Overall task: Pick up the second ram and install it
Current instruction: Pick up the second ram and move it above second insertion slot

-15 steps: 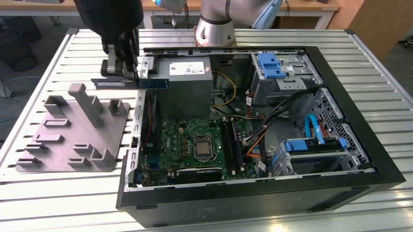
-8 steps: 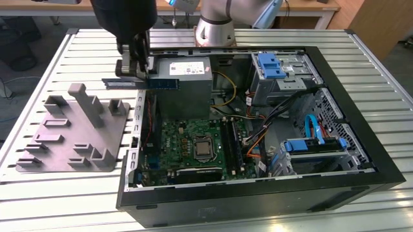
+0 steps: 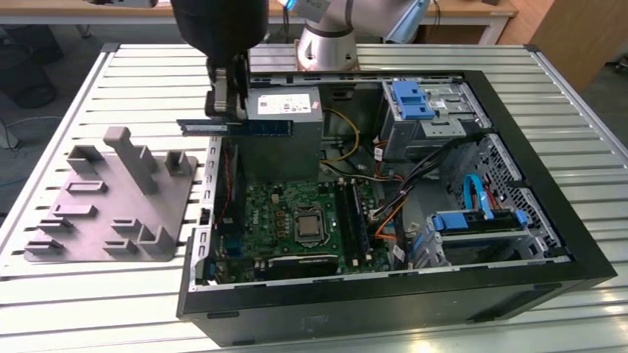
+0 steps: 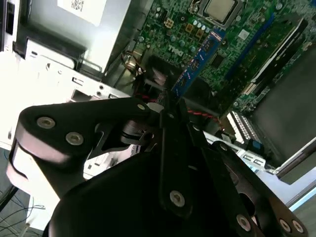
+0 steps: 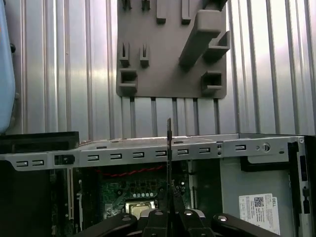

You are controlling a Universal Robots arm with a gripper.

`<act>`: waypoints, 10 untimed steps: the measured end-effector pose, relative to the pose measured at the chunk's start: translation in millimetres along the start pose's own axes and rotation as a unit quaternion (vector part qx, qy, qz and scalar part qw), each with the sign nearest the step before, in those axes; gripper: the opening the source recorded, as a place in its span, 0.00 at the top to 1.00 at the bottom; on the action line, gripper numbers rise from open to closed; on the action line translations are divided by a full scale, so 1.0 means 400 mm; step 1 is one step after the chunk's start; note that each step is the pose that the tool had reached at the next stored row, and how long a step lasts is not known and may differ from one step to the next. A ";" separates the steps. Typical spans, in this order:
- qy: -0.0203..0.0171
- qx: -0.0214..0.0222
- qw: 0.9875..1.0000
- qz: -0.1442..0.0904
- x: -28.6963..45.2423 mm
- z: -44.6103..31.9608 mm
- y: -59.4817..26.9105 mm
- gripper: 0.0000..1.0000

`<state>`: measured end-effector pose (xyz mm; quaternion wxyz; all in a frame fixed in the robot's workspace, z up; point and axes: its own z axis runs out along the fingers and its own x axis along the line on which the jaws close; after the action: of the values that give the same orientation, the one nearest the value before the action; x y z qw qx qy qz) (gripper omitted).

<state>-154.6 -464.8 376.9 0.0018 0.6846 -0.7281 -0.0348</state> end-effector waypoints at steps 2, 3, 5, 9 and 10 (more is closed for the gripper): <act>0.000 0.000 1.000 0.000 -0.001 0.000 -0.017 0.86; 0.000 0.000 1.000 0.000 -0.002 0.000 -0.027 0.86; 0.000 0.000 1.000 0.000 -0.003 0.000 -0.044 0.86; 0.000 0.000 1.000 0.000 -0.005 0.000 -0.077 0.86; 0.000 0.000 1.000 0.000 -0.006 -0.001 -0.086 0.86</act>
<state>-120.2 -464.5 375.4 0.0019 0.6846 -0.7281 -0.0348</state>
